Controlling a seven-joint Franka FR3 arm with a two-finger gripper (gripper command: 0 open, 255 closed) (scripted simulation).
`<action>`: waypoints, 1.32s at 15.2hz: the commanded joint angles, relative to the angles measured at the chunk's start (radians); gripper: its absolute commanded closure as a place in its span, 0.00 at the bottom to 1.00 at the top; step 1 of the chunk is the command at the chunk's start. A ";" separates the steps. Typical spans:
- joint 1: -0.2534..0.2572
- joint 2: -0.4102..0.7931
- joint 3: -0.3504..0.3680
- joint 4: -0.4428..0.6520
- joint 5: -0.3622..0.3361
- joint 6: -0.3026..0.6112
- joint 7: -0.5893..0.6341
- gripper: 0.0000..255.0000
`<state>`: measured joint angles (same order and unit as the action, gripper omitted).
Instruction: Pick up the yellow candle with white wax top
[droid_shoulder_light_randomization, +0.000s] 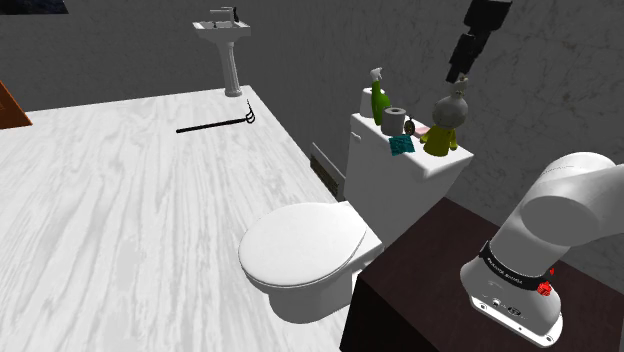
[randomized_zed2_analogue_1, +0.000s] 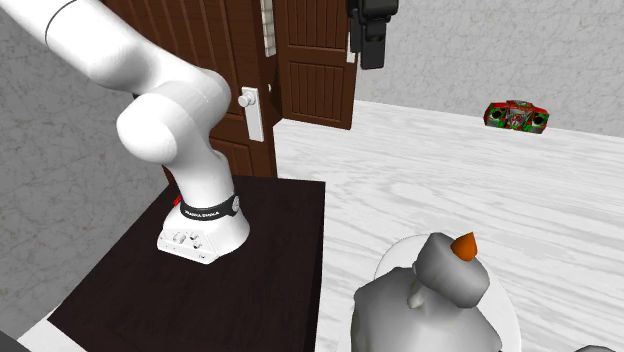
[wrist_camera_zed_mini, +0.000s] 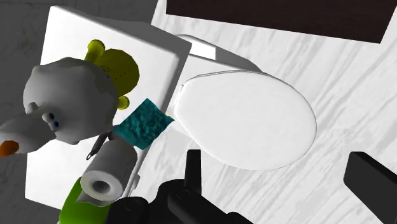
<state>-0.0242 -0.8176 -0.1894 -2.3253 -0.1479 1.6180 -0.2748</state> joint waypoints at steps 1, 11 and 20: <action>-0.007 0.001 -0.060 -0.012 -0.014 0.043 -0.056 0.00; 0.028 0.151 -0.394 0.074 -0.003 0.236 -0.354 0.00; 0.113 0.282 -0.613 0.138 0.076 0.346 -0.541 0.00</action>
<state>0.0869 -0.5387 -0.7971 -2.1770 -0.0729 1.9506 -0.8109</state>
